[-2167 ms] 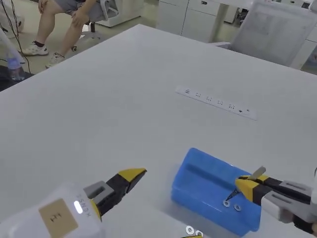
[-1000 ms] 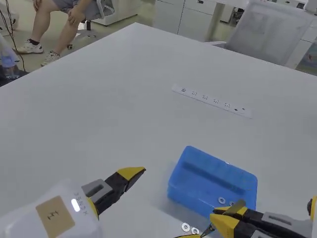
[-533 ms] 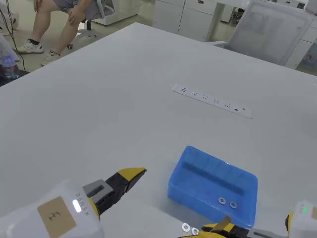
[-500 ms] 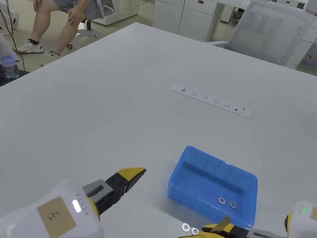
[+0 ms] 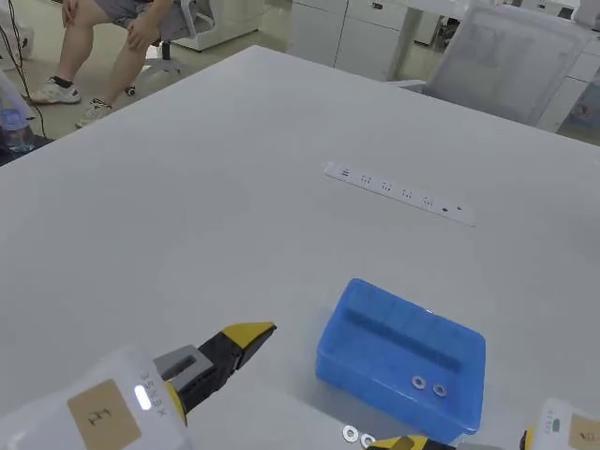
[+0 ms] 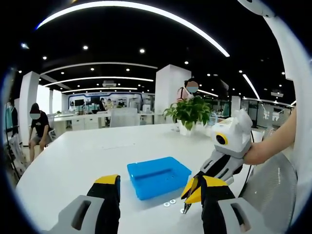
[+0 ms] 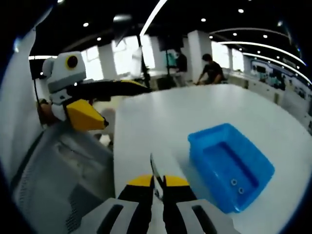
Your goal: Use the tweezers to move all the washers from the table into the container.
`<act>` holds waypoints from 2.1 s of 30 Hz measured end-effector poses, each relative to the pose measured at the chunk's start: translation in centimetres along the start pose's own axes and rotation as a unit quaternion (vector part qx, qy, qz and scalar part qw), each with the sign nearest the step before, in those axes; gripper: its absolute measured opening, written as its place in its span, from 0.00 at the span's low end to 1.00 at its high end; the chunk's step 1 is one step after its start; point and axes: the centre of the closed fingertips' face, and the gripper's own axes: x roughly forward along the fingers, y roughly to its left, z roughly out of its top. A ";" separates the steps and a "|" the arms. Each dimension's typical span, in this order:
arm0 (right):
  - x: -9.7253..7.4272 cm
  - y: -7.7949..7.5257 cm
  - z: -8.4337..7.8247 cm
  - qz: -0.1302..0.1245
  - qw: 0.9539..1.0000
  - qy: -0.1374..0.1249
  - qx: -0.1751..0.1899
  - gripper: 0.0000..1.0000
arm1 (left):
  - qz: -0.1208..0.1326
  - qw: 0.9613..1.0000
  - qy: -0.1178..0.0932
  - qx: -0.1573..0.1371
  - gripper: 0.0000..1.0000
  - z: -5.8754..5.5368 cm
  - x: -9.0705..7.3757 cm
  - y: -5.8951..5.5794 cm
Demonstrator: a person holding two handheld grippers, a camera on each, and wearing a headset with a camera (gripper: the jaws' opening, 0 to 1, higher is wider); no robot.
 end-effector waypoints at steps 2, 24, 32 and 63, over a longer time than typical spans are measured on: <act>0.1 0.2 0.0 -0.004 1.000 0.004 -0.024 0.03 | 0.000 1.000 0.001 0.000 0.67 0.0 0.0 0.0; -1.9 -2.5 3.0 -0.039 0.999 -0.029 0.018 0.02 | 0.004 1.000 -0.003 -0.002 0.66 0.1 -0.1 0.2; -2.9 -5.0 5.5 -0.061 0.994 -0.073 0.044 0.02 | 0.004 1.000 -0.003 -0.002 0.66 0.0 -0.1 0.2; -1.6 -13.8 4.4 -0.133 0.983 -0.065 0.108 0.02 | 0.004 1.000 0.003 -0.003 0.65 -0.2 0.0 0.3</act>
